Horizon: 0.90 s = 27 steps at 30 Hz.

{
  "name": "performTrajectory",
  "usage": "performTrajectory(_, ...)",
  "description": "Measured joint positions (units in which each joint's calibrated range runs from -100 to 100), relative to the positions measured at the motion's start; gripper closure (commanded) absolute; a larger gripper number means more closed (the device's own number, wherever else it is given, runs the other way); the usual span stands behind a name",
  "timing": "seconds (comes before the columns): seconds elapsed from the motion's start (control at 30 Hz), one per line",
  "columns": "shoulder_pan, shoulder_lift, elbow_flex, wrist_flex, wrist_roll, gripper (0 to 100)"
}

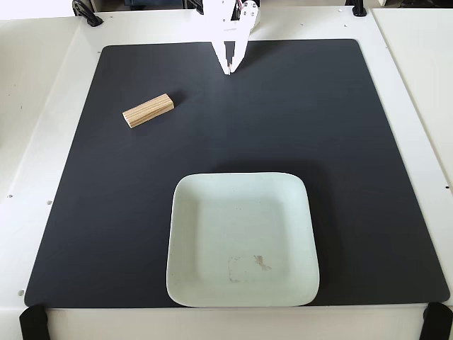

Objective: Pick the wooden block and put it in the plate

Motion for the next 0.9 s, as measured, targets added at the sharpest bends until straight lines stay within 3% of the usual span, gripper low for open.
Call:
performTrajectory(0.2,0.48,0.00,-0.70,0.34,0.00,99)
performTrajectory(0.4,1.35,6.55,-11.59,2.21,-2.76,99)
performTrajectory(0.63,7.63,30.54,-38.03,2.72,-8.14,99)
performTrajectory(0.9,24.34,65.93,-67.63,2.13,-13.88,99)
